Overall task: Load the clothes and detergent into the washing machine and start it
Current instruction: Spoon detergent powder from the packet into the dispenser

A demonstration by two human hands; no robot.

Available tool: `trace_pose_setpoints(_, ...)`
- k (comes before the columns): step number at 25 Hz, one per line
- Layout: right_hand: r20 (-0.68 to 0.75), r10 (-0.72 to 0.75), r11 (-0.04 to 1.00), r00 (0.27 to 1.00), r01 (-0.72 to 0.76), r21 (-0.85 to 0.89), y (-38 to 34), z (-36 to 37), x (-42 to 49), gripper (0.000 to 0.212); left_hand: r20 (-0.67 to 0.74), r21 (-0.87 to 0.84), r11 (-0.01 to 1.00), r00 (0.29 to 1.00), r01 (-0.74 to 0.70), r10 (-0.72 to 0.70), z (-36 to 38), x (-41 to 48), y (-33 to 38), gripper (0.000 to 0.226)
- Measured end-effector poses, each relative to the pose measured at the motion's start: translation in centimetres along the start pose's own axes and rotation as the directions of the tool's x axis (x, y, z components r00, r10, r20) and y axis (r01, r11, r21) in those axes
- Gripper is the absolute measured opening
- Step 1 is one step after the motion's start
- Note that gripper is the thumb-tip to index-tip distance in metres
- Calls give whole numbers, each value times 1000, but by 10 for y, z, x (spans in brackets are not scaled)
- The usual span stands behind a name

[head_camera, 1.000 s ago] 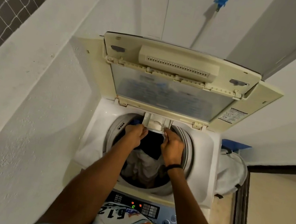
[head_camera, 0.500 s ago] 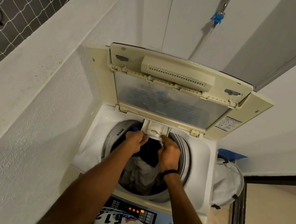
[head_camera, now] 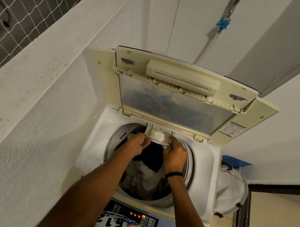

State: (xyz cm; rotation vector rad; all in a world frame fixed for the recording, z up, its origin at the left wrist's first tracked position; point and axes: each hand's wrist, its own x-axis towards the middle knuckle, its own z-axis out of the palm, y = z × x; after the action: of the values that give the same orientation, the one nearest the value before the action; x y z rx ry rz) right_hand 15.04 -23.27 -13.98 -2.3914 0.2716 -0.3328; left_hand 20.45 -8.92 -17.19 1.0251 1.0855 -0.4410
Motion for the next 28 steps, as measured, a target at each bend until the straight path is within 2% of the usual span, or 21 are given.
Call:
trace_pose_setpoints(2,-3,190,973,982,-188,132,-5,-3,2,21,20,-36,999,1000,-12,12,-4,-10,4,33)
trace_pose_setpoints(3,46,313,917,949,-314,247,-7,-4,2,19,42,-65,998,999,-25,27,-6,-19,7,27)
trace_pose_setpoints(4,127,440,794,889,-452,407,-9,-6,3,18,61,-99,994,997,-41,47,-8,-31,12,20)
trace_pose_setpoints(5,241,537,594,809,-565,573,-11,-8,4,17,74,-131,990,995,-57,67,-10,-45,17,12)
trace_pose_setpoints(6,365,571,373,735,-629,682,-19,-12,4,17,76,-161,982,991,-95,108,-15,-62,25,8)
trace_pose_setpoints(7,463,565,194,683,-655,730,-29,-18,3,19,69,-186,971,984,-151,167,-22,-82,34,8)
trace_pose_setpoints(8,527,535,87,660,-663,743,-40,-23,1,18,52,-204,954,971,-219,233,-30,-102,46,9)
trace_pose_setpoints(11,610,384,-40,693,-647,761,-88,-40,-5,15,3,-261,853,883,-452,468,-71,-169,81,8)
trace_pose_setpoints(13,648,279,-65,708,-660,749,-126,-46,-10,14,-37,-285,737,775,-613,630,-108,-217,100,8)
trace_pose_setpoints(15,691,151,-37,707,-695,718,-173,-50,-19,14,-113,-275,586,631,-762,768,-150,-265,114,15)
trace_pose_setpoints(17,739,2,-12,674,-739,674,-229,-52,-34,15,-238,-213,431,475,-877,847,-196,-312,121,16)
trace_pose_setpoints(20,785,-208,25,583,-799,600,-307,-56,-64,14,-436,-106,205,231,-973,870,-261,-370,120,18)
trace_pose_setpoints(22,797,-329,85,507,-824,559,-355,-56,-90,15,-566,24,82,54,-996,823,-309,-401,109,17)
trace_pose_setpoints(25,798,-450,219,402,-816,535,-410,-50,-128,17,-690,224,45,-126,-974,713,-375,-427,86,14)
trace_pose_setpoints(27,788,-512,321,342,-775,545,-437,-42,-153,17,-750,346,115,-200,-931,631,-411,-430,69,16)
trace_pose_setpoints(28,783,-532,390,323,-728,564,-449,-38,-165,15,-767,388,177,-210,-905,606,-424,-428,62,17)
